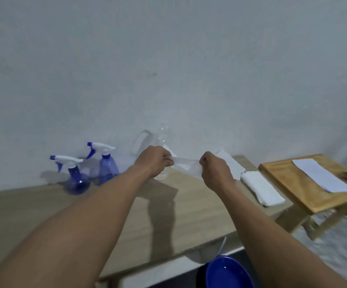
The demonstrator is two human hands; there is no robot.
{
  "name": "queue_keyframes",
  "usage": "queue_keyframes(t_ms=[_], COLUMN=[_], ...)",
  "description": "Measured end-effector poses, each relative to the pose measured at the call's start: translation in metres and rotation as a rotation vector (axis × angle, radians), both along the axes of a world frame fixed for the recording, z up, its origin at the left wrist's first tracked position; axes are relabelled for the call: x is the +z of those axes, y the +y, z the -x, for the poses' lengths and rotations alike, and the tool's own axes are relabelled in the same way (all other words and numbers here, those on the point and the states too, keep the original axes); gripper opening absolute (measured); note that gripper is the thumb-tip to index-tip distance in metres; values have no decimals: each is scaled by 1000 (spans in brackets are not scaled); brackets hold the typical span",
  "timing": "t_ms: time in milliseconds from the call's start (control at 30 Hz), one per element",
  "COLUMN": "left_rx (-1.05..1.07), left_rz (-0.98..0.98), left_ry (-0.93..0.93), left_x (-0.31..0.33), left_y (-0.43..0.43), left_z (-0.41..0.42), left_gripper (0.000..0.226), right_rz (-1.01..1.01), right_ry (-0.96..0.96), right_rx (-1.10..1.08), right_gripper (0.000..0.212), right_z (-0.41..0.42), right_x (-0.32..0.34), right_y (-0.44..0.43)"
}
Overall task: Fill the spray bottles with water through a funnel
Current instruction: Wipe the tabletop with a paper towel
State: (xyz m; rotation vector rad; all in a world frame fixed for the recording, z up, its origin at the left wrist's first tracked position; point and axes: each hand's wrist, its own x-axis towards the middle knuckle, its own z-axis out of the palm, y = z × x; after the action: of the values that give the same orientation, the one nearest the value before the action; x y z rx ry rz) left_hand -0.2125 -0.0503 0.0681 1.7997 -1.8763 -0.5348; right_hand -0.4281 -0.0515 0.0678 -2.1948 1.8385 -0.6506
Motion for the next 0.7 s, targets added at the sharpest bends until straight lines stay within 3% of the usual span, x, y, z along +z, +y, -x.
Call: queue_keyframes(t_ms=[200, 267, 400, 533, 700], left_rx=[124, 168, 264, 396, 536], left_rz=[-114, -167, -261, -382, -469], left_ry=[13, 16, 17, 105, 243], left_x=[-3, -5, -11, -18, -39], left_y=[76, 96, 131, 153, 165], left_z=[-94, -125, -180, -222, -258], left_gripper=[27, 12, 23, 40, 36], right_rz=[-112, -174, -275, -383, -486], right_ry=[-82, -122, -177, -212, -219], right_rx=[164, 213, 310, 355, 397], right_gripper=[16, 15, 19, 20, 21], right_z=[-90, -118, -171, -216, -261], right_x=[-17, -23, -34, -50, -83], right_y=[38, 47, 62, 68, 62])
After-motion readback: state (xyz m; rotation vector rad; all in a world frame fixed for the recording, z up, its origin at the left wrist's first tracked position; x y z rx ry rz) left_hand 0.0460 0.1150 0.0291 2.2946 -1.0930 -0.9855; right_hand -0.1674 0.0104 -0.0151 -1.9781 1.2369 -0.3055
